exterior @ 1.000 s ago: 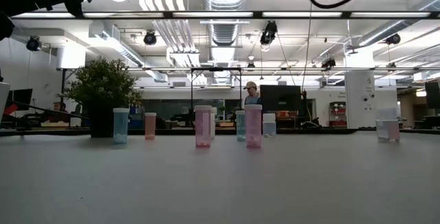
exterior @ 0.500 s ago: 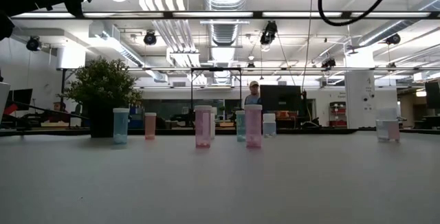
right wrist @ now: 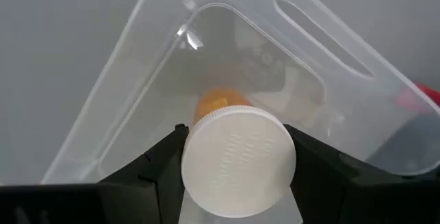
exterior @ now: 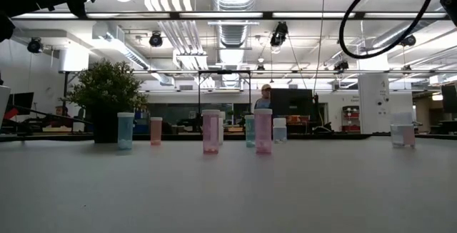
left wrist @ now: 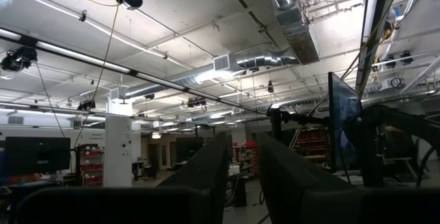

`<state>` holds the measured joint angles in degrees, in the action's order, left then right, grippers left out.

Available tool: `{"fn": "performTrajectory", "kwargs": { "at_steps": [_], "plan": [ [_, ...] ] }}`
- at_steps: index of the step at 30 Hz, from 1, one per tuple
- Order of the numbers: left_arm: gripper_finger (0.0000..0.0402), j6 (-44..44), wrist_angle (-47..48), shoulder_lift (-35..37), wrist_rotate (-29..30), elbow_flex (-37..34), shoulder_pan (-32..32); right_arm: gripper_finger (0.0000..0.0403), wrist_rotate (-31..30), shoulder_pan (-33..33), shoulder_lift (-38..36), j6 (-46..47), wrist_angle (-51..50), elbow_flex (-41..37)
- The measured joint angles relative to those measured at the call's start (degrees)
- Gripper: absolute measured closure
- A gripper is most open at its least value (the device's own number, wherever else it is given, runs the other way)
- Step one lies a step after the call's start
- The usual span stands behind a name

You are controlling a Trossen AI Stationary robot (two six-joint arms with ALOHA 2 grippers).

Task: Pick and place medicine bottles into bin by pill shape (circle, oval)
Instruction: Put the orange capsule bottle into the transparent bin

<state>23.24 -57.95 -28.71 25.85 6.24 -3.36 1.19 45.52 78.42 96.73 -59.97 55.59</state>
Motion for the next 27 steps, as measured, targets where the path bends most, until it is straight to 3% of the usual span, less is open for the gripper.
{"fn": "performTrajectory", "kwargs": {
  "at_steps": [13,27],
  "plan": [
    [0.0341,0.00,-0.03,-0.07,0.00,0.00,0.00,0.0202,-2.87,0.37,0.81,-0.01,2.14,-1.78],
    [0.0341,-0.02,-0.03,-0.02,0.00,0.00,0.00,0.0130,-2.67,0.37,-0.01,0.80,0.42,-0.78]
  ]
}}
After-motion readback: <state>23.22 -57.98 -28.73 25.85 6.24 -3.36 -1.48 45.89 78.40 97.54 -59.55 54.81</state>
